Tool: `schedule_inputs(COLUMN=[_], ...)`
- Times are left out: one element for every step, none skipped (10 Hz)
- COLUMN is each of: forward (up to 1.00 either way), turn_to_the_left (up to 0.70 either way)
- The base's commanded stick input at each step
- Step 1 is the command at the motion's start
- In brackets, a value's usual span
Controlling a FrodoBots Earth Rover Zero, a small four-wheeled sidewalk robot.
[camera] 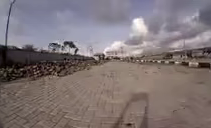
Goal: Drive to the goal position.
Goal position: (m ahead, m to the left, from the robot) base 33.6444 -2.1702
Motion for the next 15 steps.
schedule_inputs(forward=[1.00,1.00,1.00,1.00,1.00,1.00,1.00,1.00,1.00,1.00,1.00,1.00,1.00,1.00,1.00], turn_to_the_left=[0.00,0.00,0.00,0.00,0.00,0.00,0.00,0.00,0.00,0.00,0.00,0.00,0.00,0.00,0.00])
